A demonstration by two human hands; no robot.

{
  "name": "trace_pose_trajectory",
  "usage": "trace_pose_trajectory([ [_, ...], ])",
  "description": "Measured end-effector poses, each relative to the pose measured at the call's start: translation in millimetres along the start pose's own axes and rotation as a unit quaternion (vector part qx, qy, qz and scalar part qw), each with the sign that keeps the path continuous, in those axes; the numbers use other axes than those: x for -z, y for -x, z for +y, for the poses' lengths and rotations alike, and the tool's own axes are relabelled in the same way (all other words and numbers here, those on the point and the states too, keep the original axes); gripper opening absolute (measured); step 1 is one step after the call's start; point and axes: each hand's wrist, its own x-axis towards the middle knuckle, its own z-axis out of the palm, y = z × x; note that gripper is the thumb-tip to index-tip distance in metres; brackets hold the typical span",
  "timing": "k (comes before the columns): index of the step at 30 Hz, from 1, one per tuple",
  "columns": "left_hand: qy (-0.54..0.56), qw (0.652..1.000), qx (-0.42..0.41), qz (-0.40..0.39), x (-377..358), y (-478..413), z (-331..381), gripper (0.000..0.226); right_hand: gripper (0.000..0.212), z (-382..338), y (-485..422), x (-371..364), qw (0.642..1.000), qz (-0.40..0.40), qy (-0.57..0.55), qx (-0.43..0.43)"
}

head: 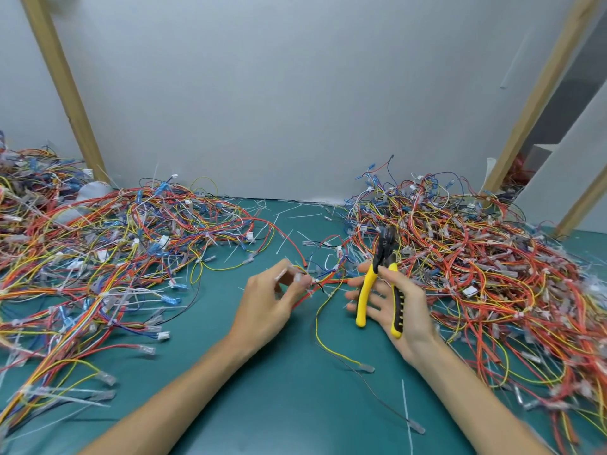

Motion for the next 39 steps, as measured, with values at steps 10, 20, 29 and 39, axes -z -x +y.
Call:
trace_pose_trajectory([
  [10, -0.196, 0.936, -0.267, -0.119, -13, 14, 10, 0.006, 0.023, 5, 1, -5, 0.995, 0.032, 0.099, 0.014],
  [20, -0.276, 0.903, -0.326, -0.052, -16, 12, 16, 0.011, 0.033, 3, 3, -5, 0.992, 0.035, 0.120, 0.018],
  [29, -0.259, 0.922, -0.270, 0.100, -13, 13, 20, 0.034, 0.033, 3, -2, -1, 0.998, 0.054, 0.000, 0.013],
  [39, -0.276, 0.940, -0.162, -0.121, -22, 20, 16, 0.012, 0.032, 0, -5, 5, 0.996, 0.049, -0.072, -0.010],
])
